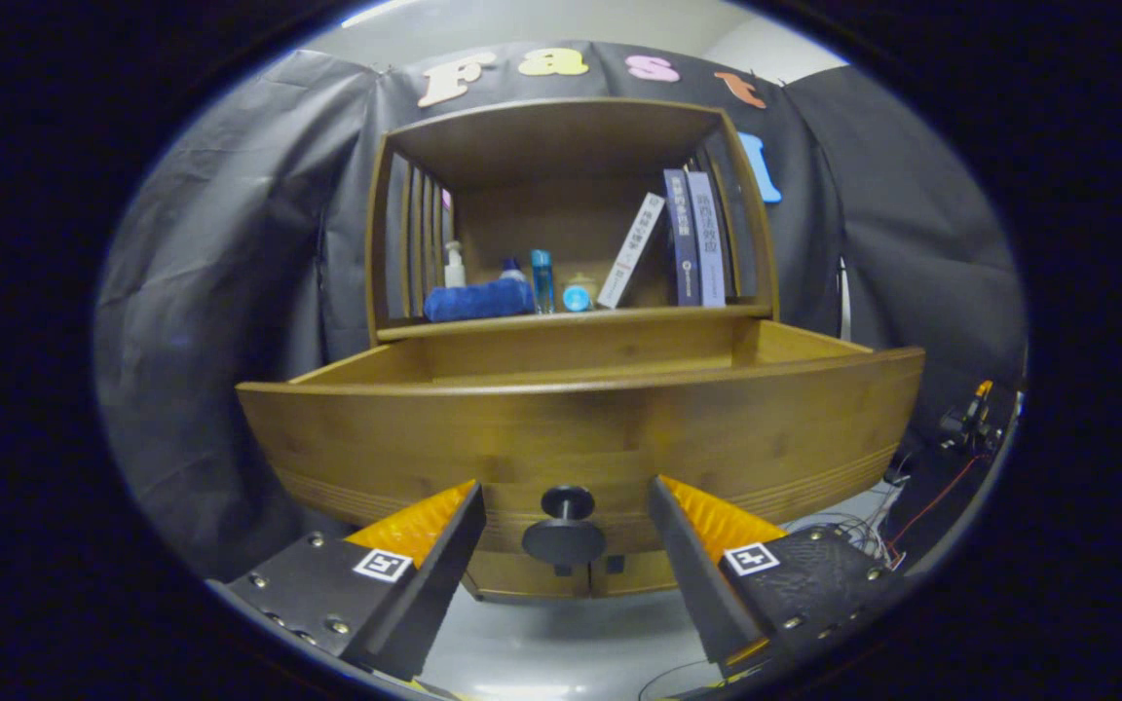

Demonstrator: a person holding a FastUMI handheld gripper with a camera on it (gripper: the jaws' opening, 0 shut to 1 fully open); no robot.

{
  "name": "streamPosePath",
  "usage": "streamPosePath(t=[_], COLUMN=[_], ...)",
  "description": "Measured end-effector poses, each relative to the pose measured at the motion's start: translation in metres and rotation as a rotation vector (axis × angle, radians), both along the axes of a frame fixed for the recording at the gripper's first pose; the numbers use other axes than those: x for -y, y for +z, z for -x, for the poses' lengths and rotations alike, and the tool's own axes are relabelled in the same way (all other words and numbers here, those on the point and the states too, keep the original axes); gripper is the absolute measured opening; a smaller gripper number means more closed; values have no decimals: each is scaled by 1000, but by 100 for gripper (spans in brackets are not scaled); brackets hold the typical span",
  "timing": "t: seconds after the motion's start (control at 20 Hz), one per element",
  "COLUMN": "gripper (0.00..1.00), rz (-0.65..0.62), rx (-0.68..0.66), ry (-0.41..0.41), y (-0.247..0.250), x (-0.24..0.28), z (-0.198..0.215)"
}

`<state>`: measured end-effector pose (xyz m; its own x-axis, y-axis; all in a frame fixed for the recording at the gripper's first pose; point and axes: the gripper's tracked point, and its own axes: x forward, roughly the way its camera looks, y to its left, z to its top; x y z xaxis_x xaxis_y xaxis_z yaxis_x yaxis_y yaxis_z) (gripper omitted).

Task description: Pull open the drawer, take out the items inside it, and place them on the countertop above the cabinet.

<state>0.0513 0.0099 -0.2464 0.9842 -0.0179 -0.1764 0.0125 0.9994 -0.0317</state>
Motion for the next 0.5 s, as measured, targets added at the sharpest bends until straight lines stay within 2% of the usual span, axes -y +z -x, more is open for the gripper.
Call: streamPosePath(t=[0.2, 0.5], gripper=[99, 99], rz=[-83, -63], rx=[-37, -21], ry=[30, 38], y=[-17, -11], x=[-2, -1], z=[-10, -30])
